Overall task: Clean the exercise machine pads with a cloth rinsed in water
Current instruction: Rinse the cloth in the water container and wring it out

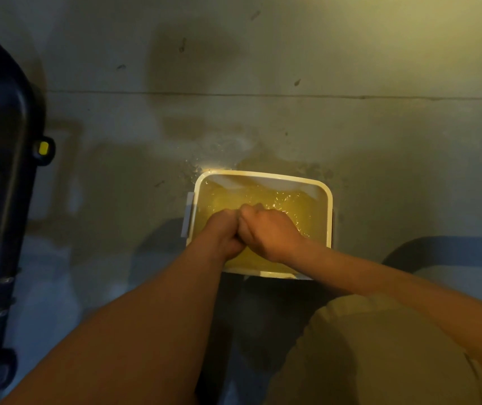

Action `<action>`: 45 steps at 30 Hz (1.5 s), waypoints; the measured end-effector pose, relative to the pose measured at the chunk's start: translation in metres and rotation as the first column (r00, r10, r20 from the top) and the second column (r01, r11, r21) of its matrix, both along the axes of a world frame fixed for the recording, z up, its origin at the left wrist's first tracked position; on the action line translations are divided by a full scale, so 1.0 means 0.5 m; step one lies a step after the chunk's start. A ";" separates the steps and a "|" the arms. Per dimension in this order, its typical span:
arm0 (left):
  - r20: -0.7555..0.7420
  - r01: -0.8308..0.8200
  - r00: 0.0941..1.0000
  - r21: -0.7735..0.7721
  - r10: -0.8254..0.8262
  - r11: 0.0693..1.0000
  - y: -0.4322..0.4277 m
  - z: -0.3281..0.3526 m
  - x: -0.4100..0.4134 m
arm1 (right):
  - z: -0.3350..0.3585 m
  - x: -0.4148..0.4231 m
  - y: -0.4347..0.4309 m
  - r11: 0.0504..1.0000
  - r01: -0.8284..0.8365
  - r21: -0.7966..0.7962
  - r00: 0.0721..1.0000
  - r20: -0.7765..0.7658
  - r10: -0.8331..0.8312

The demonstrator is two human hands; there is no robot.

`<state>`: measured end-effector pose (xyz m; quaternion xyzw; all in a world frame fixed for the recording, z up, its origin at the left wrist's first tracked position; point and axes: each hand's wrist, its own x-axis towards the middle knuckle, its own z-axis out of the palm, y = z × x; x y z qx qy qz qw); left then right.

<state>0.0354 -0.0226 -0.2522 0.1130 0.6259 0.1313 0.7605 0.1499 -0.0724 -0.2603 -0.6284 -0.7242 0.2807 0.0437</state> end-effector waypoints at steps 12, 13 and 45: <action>-0.055 0.148 0.987 -0.003 -0.148 0.989 -0.016 -0.017 0.000 | -0.043 0.005 -0.015 0.745 0.358 -0.563 0.875 -0.076 -0.478; -0.053 0.097 0.994 -0.039 -0.099 0.994 -0.013 -0.007 0.001 | -0.029 -0.007 -0.016 0.767 0.289 -0.573 0.880 -0.157 -0.448; -0.207 0.402 0.914 0.355 -0.348 0.844 -0.012 0.006 -0.014 | 0.016 0.044 -0.016 0.484 0.388 -0.784 0.253 -0.414 -0.874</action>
